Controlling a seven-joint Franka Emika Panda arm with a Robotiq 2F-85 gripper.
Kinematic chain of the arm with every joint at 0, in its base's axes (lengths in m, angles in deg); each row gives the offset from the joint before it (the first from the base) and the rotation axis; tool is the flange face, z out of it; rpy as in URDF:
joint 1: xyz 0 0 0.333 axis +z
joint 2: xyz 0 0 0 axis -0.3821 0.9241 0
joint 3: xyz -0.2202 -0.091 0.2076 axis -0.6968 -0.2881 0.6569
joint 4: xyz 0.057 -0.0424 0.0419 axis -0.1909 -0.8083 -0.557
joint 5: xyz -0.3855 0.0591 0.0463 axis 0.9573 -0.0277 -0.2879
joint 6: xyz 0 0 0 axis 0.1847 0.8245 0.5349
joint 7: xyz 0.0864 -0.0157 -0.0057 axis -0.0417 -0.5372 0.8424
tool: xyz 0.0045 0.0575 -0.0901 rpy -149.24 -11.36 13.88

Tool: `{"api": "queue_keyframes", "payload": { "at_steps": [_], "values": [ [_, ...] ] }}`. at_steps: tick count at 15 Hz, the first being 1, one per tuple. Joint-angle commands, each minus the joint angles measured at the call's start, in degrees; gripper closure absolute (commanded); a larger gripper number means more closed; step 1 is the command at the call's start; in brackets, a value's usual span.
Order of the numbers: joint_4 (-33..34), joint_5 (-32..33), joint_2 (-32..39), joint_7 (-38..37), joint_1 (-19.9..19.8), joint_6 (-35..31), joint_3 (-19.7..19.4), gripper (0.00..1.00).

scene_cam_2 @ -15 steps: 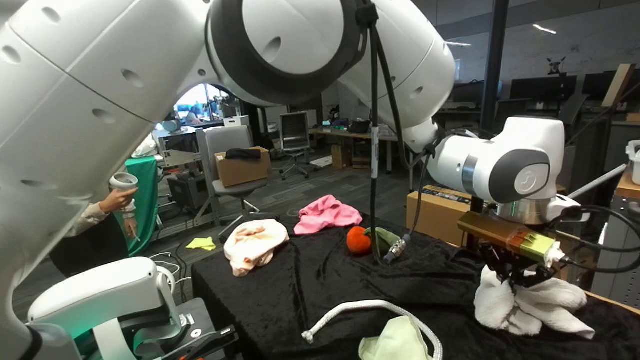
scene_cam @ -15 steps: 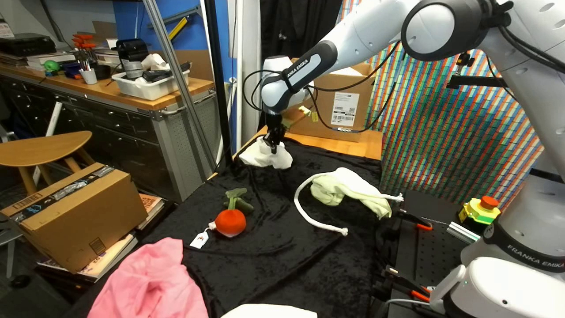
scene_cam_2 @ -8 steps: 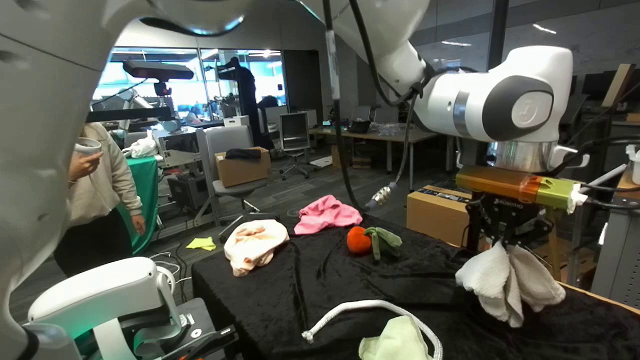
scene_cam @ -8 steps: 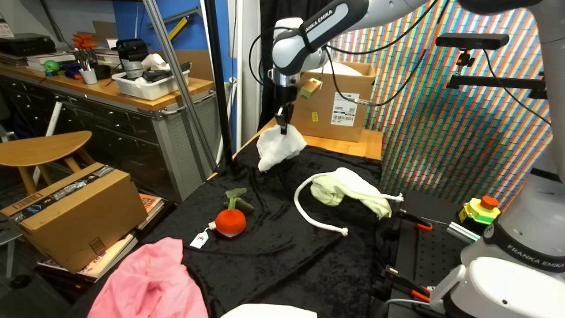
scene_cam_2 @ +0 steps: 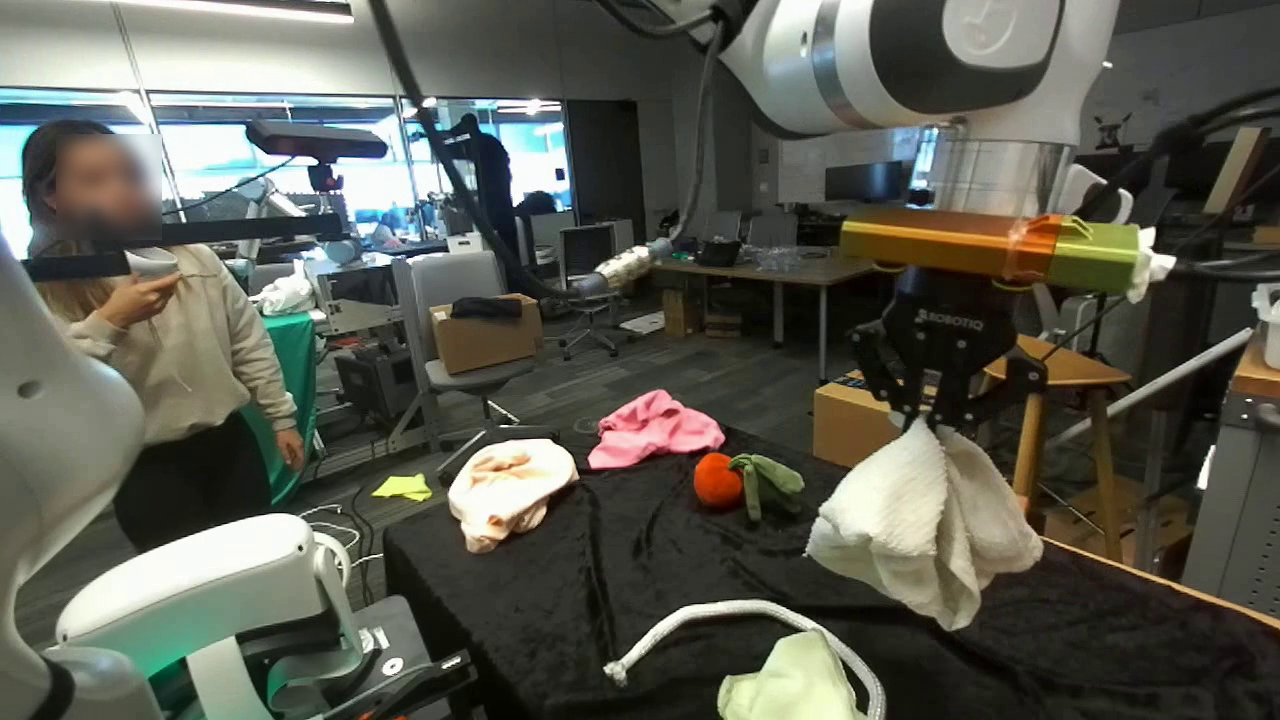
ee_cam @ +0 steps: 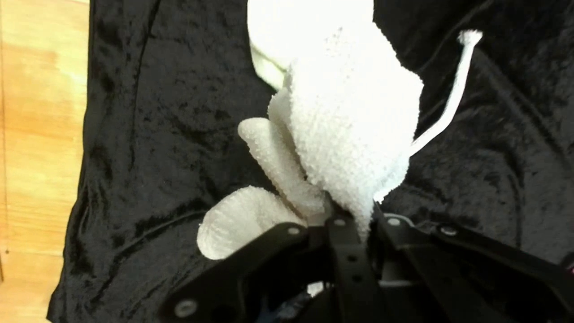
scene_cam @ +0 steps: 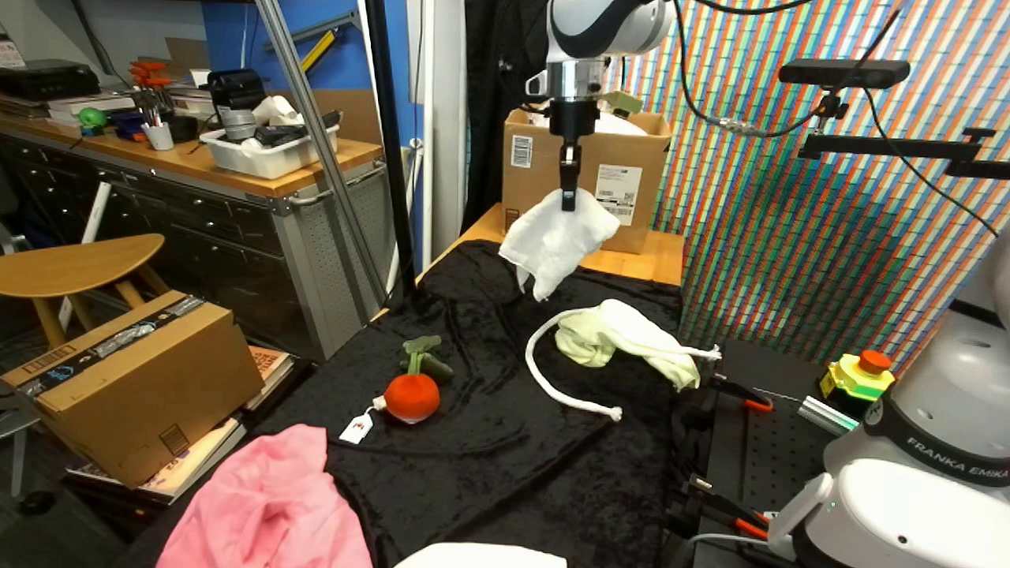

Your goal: Pile the white rope, towels, t-shirts and radish together on the right side of the table

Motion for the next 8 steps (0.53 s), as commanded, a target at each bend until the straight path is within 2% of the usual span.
{"api": "queue_keyframes", "payload": {
  "at_steps": [1,4,8],
  "values": [
    [-9.51,0.01,-10.94,4.66,2.97,2.47,-2.01,0.93],
    [-13.26,0.75,-15.14,7.09,5.89,5.21,-2.36,0.93],
    [-15.83,1.62,-16.34,8.12,9.75,7.76,-2.06,0.93]
  ]
}}
